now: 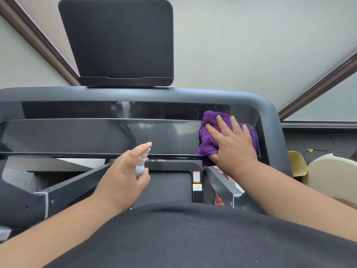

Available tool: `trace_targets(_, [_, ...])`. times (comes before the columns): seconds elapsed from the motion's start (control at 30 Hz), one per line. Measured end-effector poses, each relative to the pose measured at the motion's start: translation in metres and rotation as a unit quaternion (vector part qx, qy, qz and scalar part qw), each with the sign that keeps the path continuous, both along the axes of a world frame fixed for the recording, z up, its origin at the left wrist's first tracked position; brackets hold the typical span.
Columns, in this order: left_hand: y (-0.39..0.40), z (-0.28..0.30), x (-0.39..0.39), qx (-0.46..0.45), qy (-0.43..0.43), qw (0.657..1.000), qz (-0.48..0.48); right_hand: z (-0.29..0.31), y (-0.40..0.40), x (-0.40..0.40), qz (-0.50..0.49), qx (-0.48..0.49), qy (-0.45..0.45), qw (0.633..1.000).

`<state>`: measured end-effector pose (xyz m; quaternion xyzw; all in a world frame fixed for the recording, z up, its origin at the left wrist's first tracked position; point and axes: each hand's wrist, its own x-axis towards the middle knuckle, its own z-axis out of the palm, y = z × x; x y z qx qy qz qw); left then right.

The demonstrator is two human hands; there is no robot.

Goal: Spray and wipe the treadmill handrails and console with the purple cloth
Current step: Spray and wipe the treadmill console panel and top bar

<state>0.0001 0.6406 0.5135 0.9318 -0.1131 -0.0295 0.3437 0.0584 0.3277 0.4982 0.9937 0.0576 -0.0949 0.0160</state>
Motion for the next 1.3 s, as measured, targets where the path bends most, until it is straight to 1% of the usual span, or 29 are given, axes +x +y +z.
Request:
trace_targets(0.07, [0.005, 0.000, -0.003, -0.006, 0.007, 1.000, 0.009, -0.001, 0.026, 0.005, 0.019, 0.002, -0.006, 1.000])
trace_targets(0.17, [0.004, 0.002, -0.001, -0.002, 0.005, 1.000, 0.012, -0.004, 0.073, 0.017, 0.077, 0.015, -0.010, 0.997])
trace_targets(0.27, [-0.003, 0.006, 0.003, 0.000, -0.002, 1.000, 0.008, -0.004, 0.108, 0.027, 0.104, 0.024, 0.005, 0.994])
trace_targets(0.33, [-0.004, 0.007, 0.005, 0.001, -0.005, 1.000, 0.006, -0.004, 0.105, 0.026, 0.107, 0.031, 0.006, 0.994])
trace_targets(0.43, [0.001, 0.007, 0.006, -0.008, -0.001, 1.000, 0.010, -0.004, 0.073, 0.013, 0.087, 0.037, -0.010, 0.995])
trace_targets(0.57, [0.020, 0.006, 0.002, -0.016, 0.014, 0.999, 0.024, -0.004, 0.051, -0.004, 0.048, 0.009, -0.010, 0.999])
trace_targets(0.63, [0.031, 0.007, 0.000, -0.013, 0.022, 0.999, 0.035, -0.003, 0.062, -0.001, 0.050, -0.008, -0.002, 0.999])
trace_targets(0.73, [0.040, 0.007, -0.005, -0.012, 0.021, 0.999, 0.049, -0.002, 0.097, 0.018, 0.070, 0.003, 0.004, 0.998])
trace_targets(0.9, [0.034, 0.005, -0.010, -0.008, 0.037, 0.999, 0.033, -0.004, 0.151, 0.038, 0.104, 0.008, 0.009, 0.994])
trace_targets(1.03, [0.038, 0.003, -0.016, -0.023, 0.045, 0.997, 0.050, -0.004, 0.135, 0.020, 0.112, 0.020, 0.005, 0.994])
trace_targets(1.17, [0.052, 0.001, -0.018, -0.026, 0.047, 0.996, 0.064, -0.004, 0.115, -0.011, 0.107, -0.010, 0.002, 0.994])
trace_targets(1.3, [0.074, 0.002, -0.021, -0.022, 0.040, 0.996, 0.081, -0.003, 0.137, 0.002, 0.088, -0.023, 0.014, 0.996])
